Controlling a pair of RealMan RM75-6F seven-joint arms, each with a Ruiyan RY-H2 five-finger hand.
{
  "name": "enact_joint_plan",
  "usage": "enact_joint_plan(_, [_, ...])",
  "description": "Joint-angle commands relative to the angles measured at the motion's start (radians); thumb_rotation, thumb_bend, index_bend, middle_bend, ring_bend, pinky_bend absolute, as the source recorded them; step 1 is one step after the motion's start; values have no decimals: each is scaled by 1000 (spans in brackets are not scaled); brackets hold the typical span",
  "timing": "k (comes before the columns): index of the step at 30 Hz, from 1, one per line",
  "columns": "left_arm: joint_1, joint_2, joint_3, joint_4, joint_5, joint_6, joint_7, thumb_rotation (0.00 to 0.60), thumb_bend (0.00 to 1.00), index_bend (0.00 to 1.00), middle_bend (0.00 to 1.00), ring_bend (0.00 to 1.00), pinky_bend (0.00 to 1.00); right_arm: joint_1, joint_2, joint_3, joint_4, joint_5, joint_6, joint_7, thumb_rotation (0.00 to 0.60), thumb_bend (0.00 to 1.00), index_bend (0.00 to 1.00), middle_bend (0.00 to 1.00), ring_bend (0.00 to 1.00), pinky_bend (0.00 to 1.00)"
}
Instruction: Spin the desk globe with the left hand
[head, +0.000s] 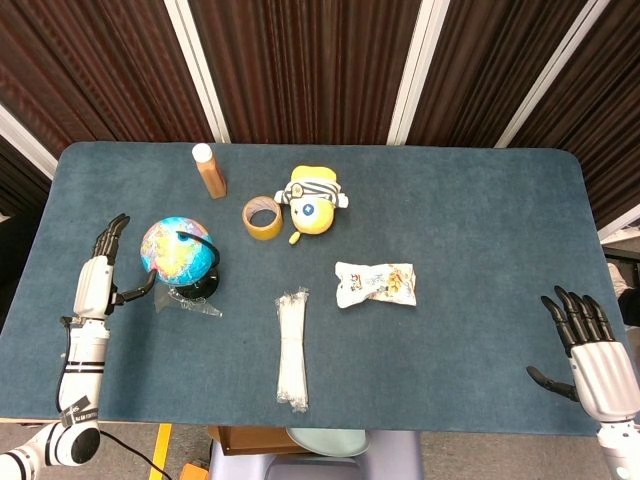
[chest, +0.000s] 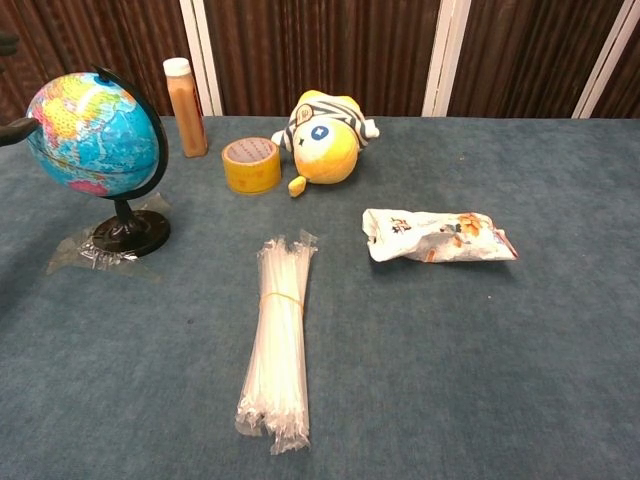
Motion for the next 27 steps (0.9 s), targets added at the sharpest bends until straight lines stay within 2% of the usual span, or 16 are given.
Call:
enact_joint_plan(1, [-1,3,-3,4,-6,-9,-11,600,355,0,0,0,0,0,-2,0,0,-2,0,-3,600,171,0,0,0,0])
enact_joint_plan(15, [-22,-19,-24,84,-33,-39,-47,600,357,0,0,0,0,-2,-2,0,-1,6,-6,-7,600,171,0,0,0,0])
enact_joint_plan(27, [-59,-40,-57,162,-79,-105,-84,600,358,0,0,0,0,-2,-3,3,-5,12,-11,-21,600,171,0,0,0,0])
